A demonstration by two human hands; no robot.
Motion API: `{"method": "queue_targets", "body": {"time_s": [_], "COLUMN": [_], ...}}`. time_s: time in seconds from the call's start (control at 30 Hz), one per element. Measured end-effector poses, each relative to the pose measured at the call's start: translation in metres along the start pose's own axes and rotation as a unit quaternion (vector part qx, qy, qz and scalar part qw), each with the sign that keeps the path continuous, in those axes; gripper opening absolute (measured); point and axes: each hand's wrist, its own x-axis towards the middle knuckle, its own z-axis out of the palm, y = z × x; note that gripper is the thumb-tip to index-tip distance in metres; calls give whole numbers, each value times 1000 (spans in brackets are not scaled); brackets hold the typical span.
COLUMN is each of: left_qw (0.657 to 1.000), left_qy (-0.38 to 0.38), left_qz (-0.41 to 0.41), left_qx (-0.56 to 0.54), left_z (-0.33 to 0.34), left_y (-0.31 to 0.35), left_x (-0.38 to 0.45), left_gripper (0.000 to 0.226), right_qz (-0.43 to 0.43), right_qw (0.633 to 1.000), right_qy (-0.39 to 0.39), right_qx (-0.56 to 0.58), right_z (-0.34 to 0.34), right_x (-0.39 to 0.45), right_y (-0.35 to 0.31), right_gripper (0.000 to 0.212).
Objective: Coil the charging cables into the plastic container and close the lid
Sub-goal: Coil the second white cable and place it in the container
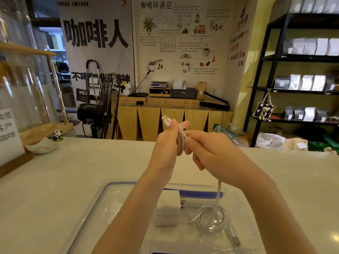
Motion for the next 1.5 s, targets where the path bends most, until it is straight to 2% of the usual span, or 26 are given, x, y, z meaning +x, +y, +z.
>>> {"method": "queue_targets", "body": {"time_s": [0.1, 0.2, 0.3, 0.43, 0.5, 0.6, 0.73, 0.87, 0.97, 1.07, 1.13, 1.2, 1.3, 1.37, 1.43, 1.5], "left_qw": [993, 975, 945, 897, 894, 923, 958, 972, 972, 966, 954, 928, 881, 883, 898, 928], "left_qy": [-29, -42, -44, -166, -215, -240, -203, -176, -165, -175, -216, -286, -374, -392, -394, -350], "left_qz": [-17, 0, -19, -26, -26, -39, -29, -41, -53, -68, -78, -91, -112, -110, -107, -118], "left_qx": [-112, -219, -324, -410, -392, -298, -201, -152, -158, -180, -192, -223, -267, -235, -162, -39], "left_z": [-4, -7, -8, -13, -14, -8, -2, -9, -15, -20, -26, -34, -39, -32, -17, 2], "left_y": [7, 14, 26, 37, 42, 44, 39, 38, 39, 43, 47, 51, 56, 56, 51, 45], "left_x": [-3, -7, -8, -15, -19, -22, -20, -17, -15, -14, -15, -15, -17, -21, -27, -30], "left_gripper": [53, 52, 51, 53, 54, 53, 53, 53, 52, 49, 46, 40, 41, 42, 44, 49], "right_qz": [-9, 9, 18, 19, 25, 29, 34, 47, 81, 85, 97, 117, 170, 189, 185, 172], "right_qw": [997, 990, 982, 982, 986, 992, 997, 988, 964, 955, 952, 943, 900, 895, 903, 901], "right_qy": [-63, -139, -181, -185, -161, -124, -55, -59, -73, -95, -94, -79, -14, 25, 65, 129], "right_qx": [-41, 6, 44, 39, 24, 15, 41, 138, 244, 268, 276, 301, 400, 403, 381, 377], "right_z": [1, -3, -9, -21, -26, -31, -33, -34, -34, -35, -35, -36, -34, -29, -24, -20], "right_x": [-2, -4, -5, -5, -6, -6, -3, -3, -4, -5, -6, -6, -2, 2, 6, 10], "right_y": [-2, -1, 6, 19, 29, 40, 50, 65, 74, 82, 88, 95, 102, 102, 97, 91], "right_gripper": [26, 26, 23, 9, 6, 15, 30, 29, 25, 26, 30, 29, 21, 21, 22, 22]}}
